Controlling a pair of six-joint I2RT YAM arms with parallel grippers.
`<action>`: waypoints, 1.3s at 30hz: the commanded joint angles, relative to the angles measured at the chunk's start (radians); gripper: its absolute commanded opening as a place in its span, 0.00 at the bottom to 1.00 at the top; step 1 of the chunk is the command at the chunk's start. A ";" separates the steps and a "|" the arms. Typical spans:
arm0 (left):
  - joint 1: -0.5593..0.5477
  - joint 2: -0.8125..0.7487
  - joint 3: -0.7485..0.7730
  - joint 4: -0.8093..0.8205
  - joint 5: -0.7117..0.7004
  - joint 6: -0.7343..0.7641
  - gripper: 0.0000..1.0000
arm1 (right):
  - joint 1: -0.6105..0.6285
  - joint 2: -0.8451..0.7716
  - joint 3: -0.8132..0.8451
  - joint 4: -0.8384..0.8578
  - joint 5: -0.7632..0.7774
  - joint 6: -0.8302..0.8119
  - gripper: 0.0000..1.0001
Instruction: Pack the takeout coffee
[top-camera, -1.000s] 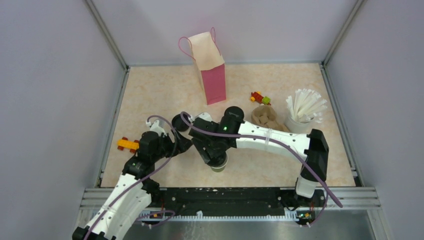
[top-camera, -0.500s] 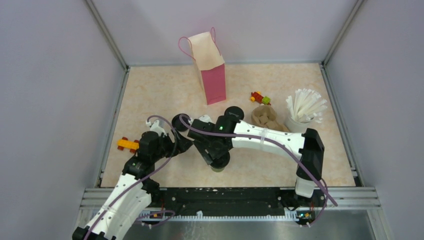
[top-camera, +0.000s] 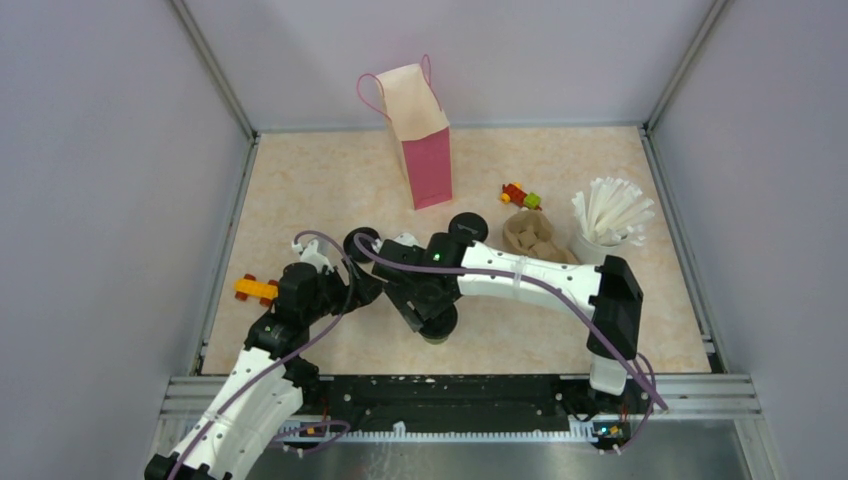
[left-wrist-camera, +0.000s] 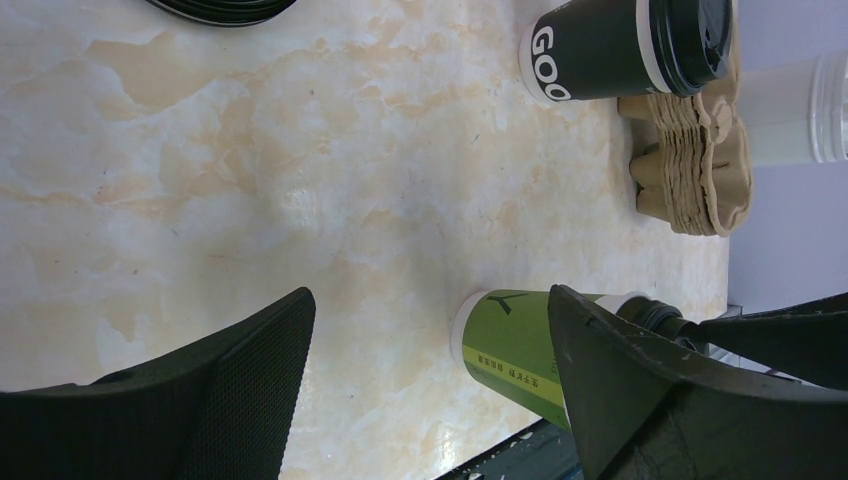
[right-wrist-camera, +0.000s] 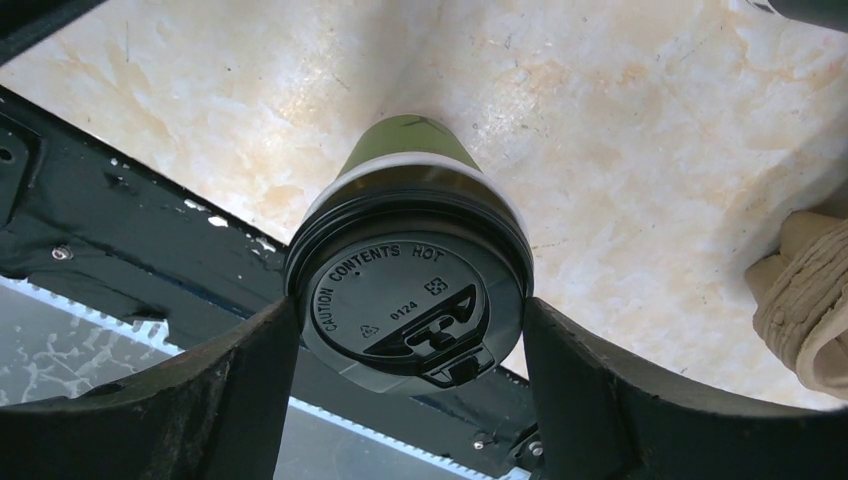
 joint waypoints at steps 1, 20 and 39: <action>0.000 -0.010 -0.003 0.045 0.004 0.000 0.91 | -0.010 0.002 0.035 0.040 -0.016 -0.025 0.75; 0.000 -0.002 0.004 0.049 0.005 0.008 0.90 | -0.038 0.022 -0.002 0.058 -0.012 -0.044 0.81; 0.000 0.063 -0.005 0.186 0.308 0.124 0.86 | -0.042 -0.080 -0.018 0.100 -0.012 -0.052 0.92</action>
